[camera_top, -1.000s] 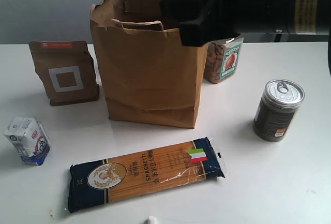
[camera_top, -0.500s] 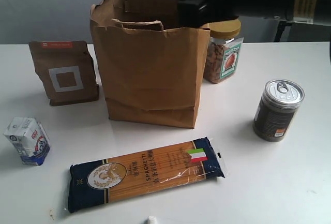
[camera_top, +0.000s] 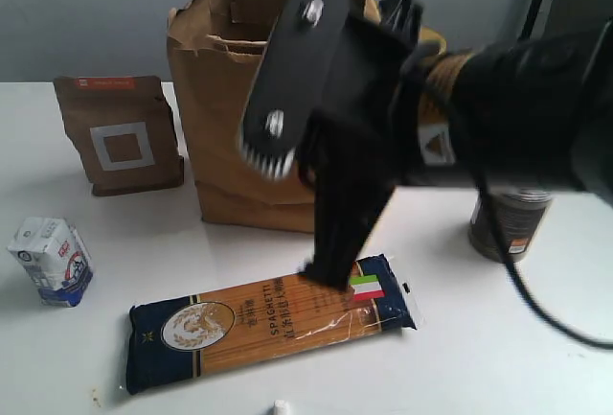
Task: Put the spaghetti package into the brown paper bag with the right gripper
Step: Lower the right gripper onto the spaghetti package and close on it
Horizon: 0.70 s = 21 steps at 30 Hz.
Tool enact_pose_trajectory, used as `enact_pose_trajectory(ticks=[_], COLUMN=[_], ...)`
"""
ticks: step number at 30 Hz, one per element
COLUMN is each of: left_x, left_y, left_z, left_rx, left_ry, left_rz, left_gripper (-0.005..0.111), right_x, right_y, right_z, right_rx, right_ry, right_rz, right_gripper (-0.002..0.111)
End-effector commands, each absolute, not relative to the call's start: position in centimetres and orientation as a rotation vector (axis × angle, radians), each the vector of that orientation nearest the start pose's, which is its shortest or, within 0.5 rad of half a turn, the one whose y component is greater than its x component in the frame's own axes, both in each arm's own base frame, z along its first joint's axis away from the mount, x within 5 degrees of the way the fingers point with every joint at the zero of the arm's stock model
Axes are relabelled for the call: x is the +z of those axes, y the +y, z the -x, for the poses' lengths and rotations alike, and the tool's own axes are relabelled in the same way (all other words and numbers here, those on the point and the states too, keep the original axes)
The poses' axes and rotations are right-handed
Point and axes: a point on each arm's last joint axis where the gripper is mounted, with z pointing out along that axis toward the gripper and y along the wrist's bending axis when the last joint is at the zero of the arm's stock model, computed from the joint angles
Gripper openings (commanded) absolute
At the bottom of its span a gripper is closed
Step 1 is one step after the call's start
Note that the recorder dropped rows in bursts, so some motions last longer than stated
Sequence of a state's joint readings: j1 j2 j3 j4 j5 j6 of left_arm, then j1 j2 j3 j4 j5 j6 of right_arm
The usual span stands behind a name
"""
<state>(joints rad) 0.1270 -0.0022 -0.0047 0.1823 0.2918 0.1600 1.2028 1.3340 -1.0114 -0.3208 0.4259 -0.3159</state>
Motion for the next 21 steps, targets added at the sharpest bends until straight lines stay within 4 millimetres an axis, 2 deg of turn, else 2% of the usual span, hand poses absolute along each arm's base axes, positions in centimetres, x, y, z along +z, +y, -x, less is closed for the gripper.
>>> enact_pose_trajectory(ticks=[1, 4, 6, 9, 11, 21], left_x=[18.8, 18.8, 18.8, 18.8, 18.8, 18.8], left_y=[1.1, 1.1, 1.1, 1.1, 1.1, 1.1], left_z=[-5.4, -5.4, -5.4, -5.4, -5.4, -5.4], left_rx=[0.371, 0.371, 0.371, 0.371, 0.371, 0.371], left_ry=[1.773, 1.773, 1.773, 1.773, 1.773, 1.773], left_rz=[-0.144, -0.144, -0.144, -0.144, -0.144, -0.144], left_gripper=[0.0, 0.0, 0.0, 0.0, 0.0, 0.0], right_x=[29.7, 28.4, 27.3, 25.7, 24.5, 18.9], right_y=[27.0, 27.5, 28.2, 29.9, 31.1, 36.3], right_z=[-9.2, -9.5, -9.8, -10.2, -10.6, -12.1], right_rx=[0.085, 0.022, -0.011, -0.009, -0.014, -0.064], right_ry=[1.424, 1.482, 1.518, 1.544, 1.552, 1.602], right_rz=[2.084, 2.185, 2.236, 2.263, 2.28, 2.383], right_gripper=[0.001, 0.014, 0.031, 0.066, 0.081, 0.083])
